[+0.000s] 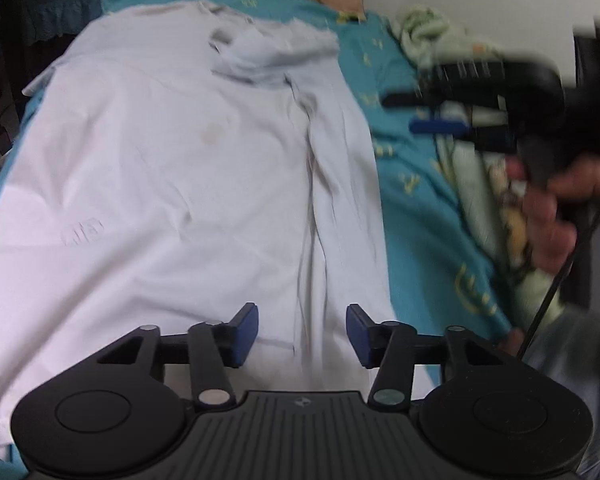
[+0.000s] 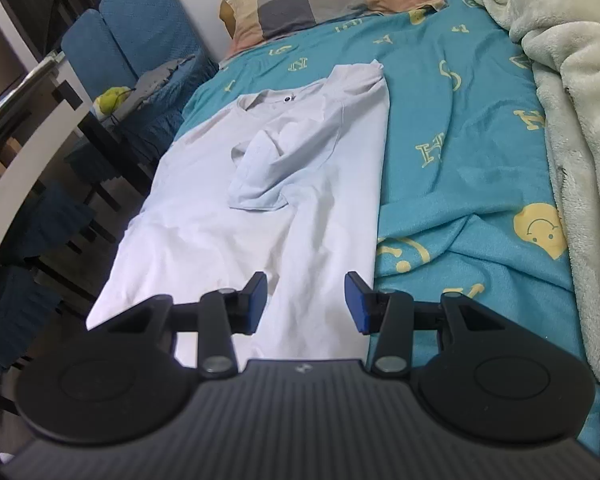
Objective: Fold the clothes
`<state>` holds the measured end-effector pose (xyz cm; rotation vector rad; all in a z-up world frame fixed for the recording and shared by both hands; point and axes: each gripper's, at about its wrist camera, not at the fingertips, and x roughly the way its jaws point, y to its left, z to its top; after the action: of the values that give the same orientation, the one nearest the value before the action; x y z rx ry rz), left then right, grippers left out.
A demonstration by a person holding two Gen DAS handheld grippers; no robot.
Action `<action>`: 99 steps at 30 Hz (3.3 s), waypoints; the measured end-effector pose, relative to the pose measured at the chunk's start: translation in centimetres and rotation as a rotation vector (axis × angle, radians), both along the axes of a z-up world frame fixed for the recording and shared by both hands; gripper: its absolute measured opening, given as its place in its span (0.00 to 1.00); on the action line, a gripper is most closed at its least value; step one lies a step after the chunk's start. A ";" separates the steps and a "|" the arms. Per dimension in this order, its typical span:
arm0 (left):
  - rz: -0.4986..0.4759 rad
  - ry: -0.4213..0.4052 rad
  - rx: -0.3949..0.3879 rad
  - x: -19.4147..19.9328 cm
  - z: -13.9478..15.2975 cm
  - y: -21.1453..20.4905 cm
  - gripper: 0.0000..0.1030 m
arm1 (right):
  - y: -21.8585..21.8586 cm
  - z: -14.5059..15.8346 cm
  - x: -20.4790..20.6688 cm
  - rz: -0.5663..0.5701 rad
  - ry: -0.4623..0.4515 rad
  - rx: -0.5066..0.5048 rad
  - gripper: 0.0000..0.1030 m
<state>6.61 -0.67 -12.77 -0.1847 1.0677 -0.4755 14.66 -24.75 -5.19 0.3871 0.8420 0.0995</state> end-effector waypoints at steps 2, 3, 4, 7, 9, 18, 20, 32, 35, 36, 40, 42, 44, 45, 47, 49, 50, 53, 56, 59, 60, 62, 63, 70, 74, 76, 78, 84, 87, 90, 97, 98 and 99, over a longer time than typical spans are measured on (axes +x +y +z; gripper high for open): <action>0.080 -0.017 -0.057 2.3 0.9 2.6 0.66 | -0.1 0.2 -0.1 -0.009 -0.007 0.005 0.44; 0.130 -0.025 -0.084 3.7 1.3 4.1 0.68 | -0.1 0.3 -0.1 -0.015 -0.009 0.008 0.44; 0.180 -0.034 -0.112 5.1 1.6 5.5 0.72 | -0.2 0.2 0.0 -0.019 -0.009 0.012 0.45; 0.344 -0.043 -0.199 10.0 1.9 10.2 0.73 | -0.1 -0.1 0.4 -0.023 0.002 0.030 0.45; 0.473 -0.037 -0.239 14.1 1.0 13.6 0.73 | 0.1 -0.4 0.8 -0.019 0.012 0.041 0.45; 0.738 -0.017 -0.331 28.0 -7.6 24.1 0.76 | 2.3 -3.6 3.8 0.040 0.099 0.043 0.45; 0.772 0.010 -0.369 29.6 -9.9 25.0 0.77 | 2.6 -4.7 4.6 0.042 0.135 0.059 0.45; 0.792 -0.081 -0.287 34.7 -12.3 26.1 0.04 | 1.5 -7.3 7.8 -0.054 0.205 0.157 0.46; 0.741 -0.158 -0.172 35.1 -9.8 25.0 0.04 | 1.1 -6.7 7.3 -0.064 0.199 0.201 0.46; 0.716 -0.187 -0.128 35.2 -8.5 24.4 0.04 | 1.0 -6.4 7.1 -0.067 0.193 0.215 0.46; 0.600 -0.315 0.039 35.3 -2.2 20.4 0.03 | 0.2 -4.8 6.0 -0.079 0.140 0.254 0.46; 0.524 -0.368 0.099 35.3 0.1 17.1 0.03 | -0.2 -4.1 5.4 -0.082 0.109 0.255 0.46; 0.434 -0.411 0.142 35.3 1.8 12.8 0.03 | -0.7 -3.7 4.9 -0.090 0.094 0.251 0.46; 0.390 -0.432 0.163 35.2 2.6 10.6 0.03 | -1.0 -3.7 4.8 -0.095 0.090 0.254 0.46; 0.300 -0.474 0.205 35.2 4.3 6.3 0.03 | -1.6 -3.7 4.4 -0.105 0.082 0.259 0.46; 0.209 -0.514 0.247 35.1 5.9 2.0 0.03 | -2.2 -3.7 4.1 -0.117 0.075 0.266 0.46; 0.164 -0.534 0.268 35.1 6.7 -0.1 0.04 | -2.6 -3.8 4.0 -0.127 0.074 0.273 0.46; 0.069 -0.539 0.287 34.8 6.7 -6.1 0.04 | -3.7 -4.1 3.9 -0.160 0.069 0.297 0.46; 0.018 -0.496 0.290 34.5 4.0 -10.8 0.05 | -4.8 -4.5 4.0 -0.181 0.068 0.319 0.46; -0.008 -0.457 0.307 34.3 1.1 -13.7 0.09 | -5.4 -5.1 4.1 -0.202 0.078 0.327 0.46; -0.015 -0.444 0.312 34.3 0.2 -14.5 0.10 | -5.6 -5.3 4.3 -0.207 0.082 0.336 0.46; -0.005 -0.419 0.310 34.1 -1.2 -14.5 0.14 | -5.8 -5.6 4.8 -0.203 0.085 0.343 0.46; -0.004 -0.412 0.306 34.2 -1.5 -14.5 0.16 | -5.8 -5.6 4.9 -0.204 0.081 0.338 0.46; 0.008 -0.375 0.307 32.4 -1.5 -13.3 0.52 | -5.7 -5.5 5.6 -0.183 0.054 0.300 0.46; 0.032 -0.361 0.280 29.5 0.7 -11.3 0.57 | -4.5 -4.2 5.4 -0.118 -0.006 0.254 0.46; 0.046 -0.370 0.244 27.3 2.1 -9.8 0.61 | -3.8 -3.3 5.2 -0.087 -0.051 0.219 0.46; 0.066 -0.379 0.216 25.0 3.4 -8.2 0.64 | -3.4 -2.4 4.8 -0.063 -0.098 0.198 0.46; 0.129 -0.395 0.152 16.0 6.1 -2.9 0.67 | -2.7 -0.5 2.7 -0.028 -0.213 0.200 0.46; 0.145 -0.453 0.173 12.0 7.2 -1.0 0.73 | -2.1 0.4 1.8 -0.019 -0.257 0.178 0.46; 0.161 -0.458 0.140 9.2 8.0 0.6 0.73 | -1.2 1.6 0.4 0.008 -0.309 0.117 0.46; 0.195 -0.526 0.119 4.6 8.8 3.7 0.89 | 0.9 3.2 -1.4 0.011 -0.372 -0.011 0.77; 0.204 -0.524 0.099 4.2 9.0 4.3 0.94 | 1.2 3.4 -1.7 0.009 -0.391 -0.028 0.82; 0.213 -0.525 0.084 3.9 9.1 4.8 0.95 | 1.4 3.6 -1.7 0.009 -0.403 -0.048 0.81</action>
<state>10.56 4.14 -3.66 -0.0888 0.5446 -0.2631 12.94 -23.33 -1.59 0.3044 0.4470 0.1592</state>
